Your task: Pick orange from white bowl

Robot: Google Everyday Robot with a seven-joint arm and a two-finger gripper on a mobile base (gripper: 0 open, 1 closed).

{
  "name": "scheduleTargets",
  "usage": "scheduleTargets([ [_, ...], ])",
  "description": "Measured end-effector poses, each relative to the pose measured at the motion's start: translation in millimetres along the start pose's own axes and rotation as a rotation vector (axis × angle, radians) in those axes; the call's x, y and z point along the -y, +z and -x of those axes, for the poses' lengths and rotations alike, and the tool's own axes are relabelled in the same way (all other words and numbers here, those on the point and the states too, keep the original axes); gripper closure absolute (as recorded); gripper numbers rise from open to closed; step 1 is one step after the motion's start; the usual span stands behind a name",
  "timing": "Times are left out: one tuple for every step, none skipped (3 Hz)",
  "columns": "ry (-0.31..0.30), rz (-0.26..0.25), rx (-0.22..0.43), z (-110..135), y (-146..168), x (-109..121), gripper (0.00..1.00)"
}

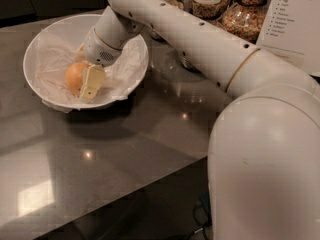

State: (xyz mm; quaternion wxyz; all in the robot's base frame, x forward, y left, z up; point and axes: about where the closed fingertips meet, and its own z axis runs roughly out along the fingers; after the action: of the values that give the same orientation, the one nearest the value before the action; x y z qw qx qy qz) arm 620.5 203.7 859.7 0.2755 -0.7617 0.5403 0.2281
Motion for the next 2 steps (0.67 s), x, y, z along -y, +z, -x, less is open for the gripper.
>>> scheduleTargets([
  [-0.005, 0.013, 0.011, 2.9, 6.6, 2.5, 0.19],
  [-0.005, 0.013, 0.011, 2.9, 6.6, 2.5, 0.38],
])
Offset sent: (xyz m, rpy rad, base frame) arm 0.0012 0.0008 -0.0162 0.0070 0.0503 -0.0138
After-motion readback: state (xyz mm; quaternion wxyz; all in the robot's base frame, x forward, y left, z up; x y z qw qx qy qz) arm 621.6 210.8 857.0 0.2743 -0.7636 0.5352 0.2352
